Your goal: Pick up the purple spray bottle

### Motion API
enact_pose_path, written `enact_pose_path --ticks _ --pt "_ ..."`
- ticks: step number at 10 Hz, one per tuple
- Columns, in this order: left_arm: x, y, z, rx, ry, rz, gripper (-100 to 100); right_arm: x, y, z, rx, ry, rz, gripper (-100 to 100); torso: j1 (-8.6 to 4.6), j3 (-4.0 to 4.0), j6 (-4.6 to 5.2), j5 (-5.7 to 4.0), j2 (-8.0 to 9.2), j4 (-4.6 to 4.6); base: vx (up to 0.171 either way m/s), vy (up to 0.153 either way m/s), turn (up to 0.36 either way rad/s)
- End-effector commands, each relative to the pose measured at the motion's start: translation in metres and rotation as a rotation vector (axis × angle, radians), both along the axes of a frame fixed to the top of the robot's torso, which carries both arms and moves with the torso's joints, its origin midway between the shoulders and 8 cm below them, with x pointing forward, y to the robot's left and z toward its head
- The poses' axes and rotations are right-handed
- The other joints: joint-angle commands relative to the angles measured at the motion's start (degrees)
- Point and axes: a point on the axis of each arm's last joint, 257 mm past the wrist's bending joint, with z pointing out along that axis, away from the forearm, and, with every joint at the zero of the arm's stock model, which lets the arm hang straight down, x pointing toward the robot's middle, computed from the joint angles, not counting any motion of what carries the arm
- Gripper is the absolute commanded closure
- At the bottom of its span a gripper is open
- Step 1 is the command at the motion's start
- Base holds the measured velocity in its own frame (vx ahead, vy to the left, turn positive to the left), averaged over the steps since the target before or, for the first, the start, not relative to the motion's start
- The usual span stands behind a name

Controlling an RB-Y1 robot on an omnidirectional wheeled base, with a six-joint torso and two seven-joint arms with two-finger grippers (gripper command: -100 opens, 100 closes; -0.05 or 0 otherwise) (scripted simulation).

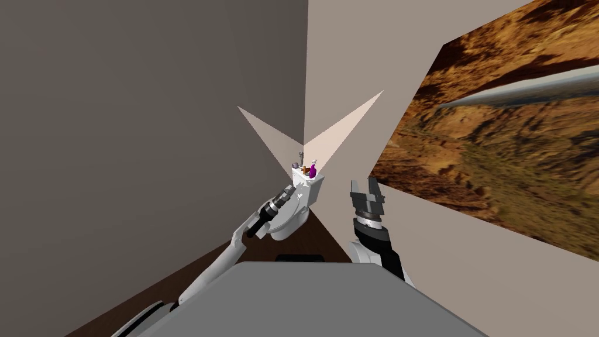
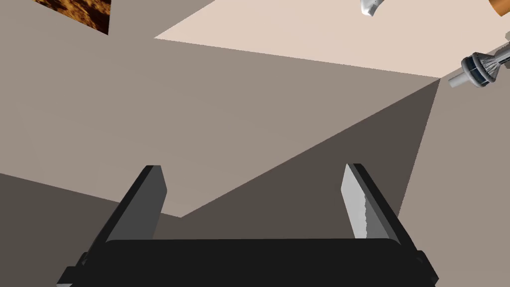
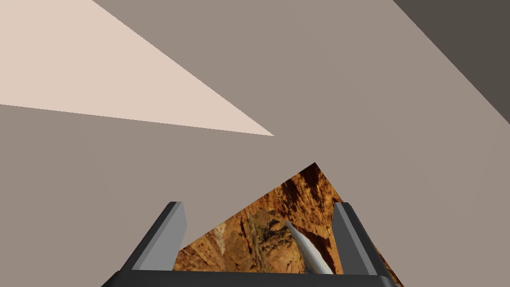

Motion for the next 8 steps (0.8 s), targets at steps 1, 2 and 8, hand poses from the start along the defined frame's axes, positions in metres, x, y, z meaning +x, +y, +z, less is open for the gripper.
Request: enact_pose_path --ticks 1,2,8 --pt "0.008 -0.003 -0.010 0.038 0.007 -0.010 -100 0.000 0.000 0.000 0.000 0.000 0.000 0 0.00 0.00 0.00 0.00 0.00 0.00 -0.023 0.004 -0.003" --pt "0.012 -0.010 -0.019 0.087 0.005 -0.034 -100 0.000 0.000 0.000 0.000 0.000 0.000 0 -0.01 -0.01 0.00 0.00 -0.02 0.00 -0.015 -0.002 -0.011" --pt "0.036 -0.021 -0.052 0.254 0.012 -0.084 -100 0.000 0.000 0.000 0.000 0.000 0.000 0 -0.09 -0.06 -0.01 -0.02 -0.11 -0.02 -0.001 -0.014 -0.019"
